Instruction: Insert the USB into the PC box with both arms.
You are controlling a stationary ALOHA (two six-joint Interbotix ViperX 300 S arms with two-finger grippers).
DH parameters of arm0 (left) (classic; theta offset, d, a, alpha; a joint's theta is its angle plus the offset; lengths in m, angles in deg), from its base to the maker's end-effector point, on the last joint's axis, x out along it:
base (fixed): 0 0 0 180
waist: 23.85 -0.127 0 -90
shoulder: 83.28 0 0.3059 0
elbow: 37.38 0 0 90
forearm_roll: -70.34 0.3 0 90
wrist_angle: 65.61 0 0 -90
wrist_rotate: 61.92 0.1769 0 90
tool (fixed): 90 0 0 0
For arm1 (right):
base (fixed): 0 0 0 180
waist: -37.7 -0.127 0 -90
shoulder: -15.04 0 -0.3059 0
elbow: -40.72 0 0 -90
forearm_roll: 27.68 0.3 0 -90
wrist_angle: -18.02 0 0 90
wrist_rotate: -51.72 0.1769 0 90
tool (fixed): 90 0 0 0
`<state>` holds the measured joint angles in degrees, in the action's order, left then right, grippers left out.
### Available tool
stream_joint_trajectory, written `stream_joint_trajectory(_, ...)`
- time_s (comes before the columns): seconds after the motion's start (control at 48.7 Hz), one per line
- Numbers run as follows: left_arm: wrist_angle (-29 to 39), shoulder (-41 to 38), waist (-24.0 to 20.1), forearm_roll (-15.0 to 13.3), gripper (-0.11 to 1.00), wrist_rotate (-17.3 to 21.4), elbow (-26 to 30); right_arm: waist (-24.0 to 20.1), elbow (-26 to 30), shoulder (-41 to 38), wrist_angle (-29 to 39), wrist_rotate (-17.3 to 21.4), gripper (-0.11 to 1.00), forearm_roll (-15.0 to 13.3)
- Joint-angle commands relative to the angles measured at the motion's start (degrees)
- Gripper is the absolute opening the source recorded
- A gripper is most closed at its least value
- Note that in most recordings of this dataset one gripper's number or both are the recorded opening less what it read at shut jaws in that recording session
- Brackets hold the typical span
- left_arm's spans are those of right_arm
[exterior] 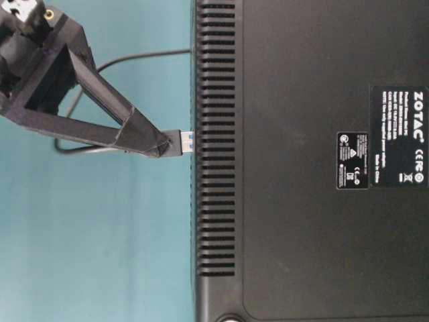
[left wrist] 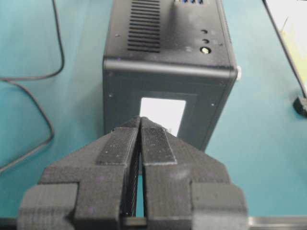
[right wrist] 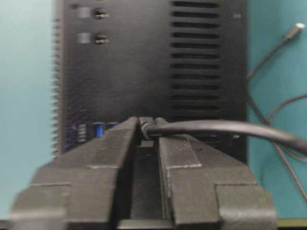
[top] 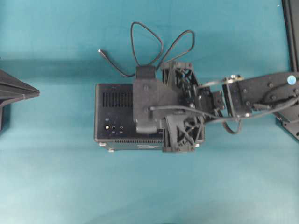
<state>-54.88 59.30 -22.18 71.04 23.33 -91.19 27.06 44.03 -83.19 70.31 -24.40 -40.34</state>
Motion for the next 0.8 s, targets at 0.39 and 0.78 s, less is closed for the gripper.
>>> stream_joint_trajectory(0.39,-0.3,-0.3,-0.1,0.1,0.0,-0.2,0.7,-0.2,1.3,1.1,-0.6,0.6,0.09,0.3)
stream_joint_trajectory(0.78,-0.3,-0.3,-0.1,0.1,0.0,-0.2,0.7,-0.2,0.8,1.2,-0.3,0.5,0.09,0.1)
